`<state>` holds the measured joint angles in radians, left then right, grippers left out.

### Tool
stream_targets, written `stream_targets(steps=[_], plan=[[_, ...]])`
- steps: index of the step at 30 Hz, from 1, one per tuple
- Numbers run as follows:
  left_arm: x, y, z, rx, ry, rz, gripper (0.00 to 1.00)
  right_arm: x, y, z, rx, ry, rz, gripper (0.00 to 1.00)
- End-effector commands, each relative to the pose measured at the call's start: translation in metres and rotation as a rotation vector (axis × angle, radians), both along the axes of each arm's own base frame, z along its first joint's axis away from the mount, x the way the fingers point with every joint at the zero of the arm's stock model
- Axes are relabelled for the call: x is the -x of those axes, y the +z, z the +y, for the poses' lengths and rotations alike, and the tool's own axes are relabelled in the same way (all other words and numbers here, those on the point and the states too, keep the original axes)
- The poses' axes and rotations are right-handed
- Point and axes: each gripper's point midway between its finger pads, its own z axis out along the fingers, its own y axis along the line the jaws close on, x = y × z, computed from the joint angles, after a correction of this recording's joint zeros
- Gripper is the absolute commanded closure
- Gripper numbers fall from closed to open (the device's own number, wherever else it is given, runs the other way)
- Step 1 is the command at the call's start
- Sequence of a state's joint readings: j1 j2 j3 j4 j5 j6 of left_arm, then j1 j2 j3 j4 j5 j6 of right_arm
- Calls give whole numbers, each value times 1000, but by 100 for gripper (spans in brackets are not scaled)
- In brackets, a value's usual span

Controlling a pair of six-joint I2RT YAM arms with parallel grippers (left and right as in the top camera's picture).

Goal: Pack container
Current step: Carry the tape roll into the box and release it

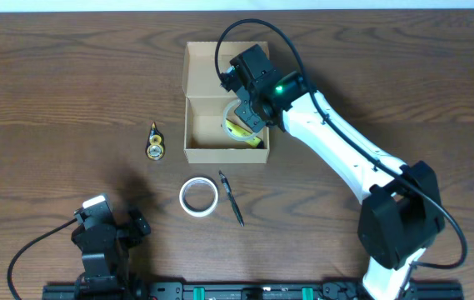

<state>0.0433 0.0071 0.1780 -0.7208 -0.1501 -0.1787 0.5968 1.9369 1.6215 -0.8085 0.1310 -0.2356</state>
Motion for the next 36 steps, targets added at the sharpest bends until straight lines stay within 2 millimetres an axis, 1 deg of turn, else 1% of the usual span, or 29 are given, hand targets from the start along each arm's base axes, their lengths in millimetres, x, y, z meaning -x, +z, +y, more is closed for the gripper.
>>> stream_targets(steps=[1, 8, 10, 17, 18, 21, 22, 23, 26, 27, 29, 31, 34, 36], plan=[[2, -6, 2, -17, 1, 20, 5, -4, -8, 7, -5, 25, 12, 99], [2, -6, 2, -17, 1, 20, 5, 0, -31, 14, -8, 50, 71, 99], [2, -6, 2, -17, 1, 20, 5, 1, -43, 16, 7, 56, 89, 99], [2, -6, 2, -17, 2, 20, 5, 1, -64, 18, 21, 59, 120, 99], [2, -6, 2, -17, 1, 20, 5, 2, -72, 17, 27, 59, 134, 99], [2, -6, 2, -17, 1, 20, 5, 3, -81, 17, 38, 59, 150, 99], [2, -6, 2, -17, 1, 20, 5, 2, -81, 17, 36, 59, 147, 99], [2, -6, 2, -17, 1, 20, 5, 1, -81, 18, 34, 58, 144, 96], [2, -6, 2, -17, 1, 20, 5, -2, -80, 20, 25, 59, 130, 80], [2, -6, 2, -17, 1, 20, 5, -3, -79, 21, 21, 59, 125, 77], [2, -6, 2, -17, 1, 20, 5, -4, -78, 22, 16, 59, 119, 74], [2, -6, 2, -17, 1, 20, 5, -5, -78, 24, 9, 63, 115, 74], [2, -6, 2, -17, 1, 20, 5, -1, -77, 34, -1, 82, 110, 71], [2, -6, 2, -17, 1, 20, 4, -1, -70, 45, -22, 81, 94, 69]])
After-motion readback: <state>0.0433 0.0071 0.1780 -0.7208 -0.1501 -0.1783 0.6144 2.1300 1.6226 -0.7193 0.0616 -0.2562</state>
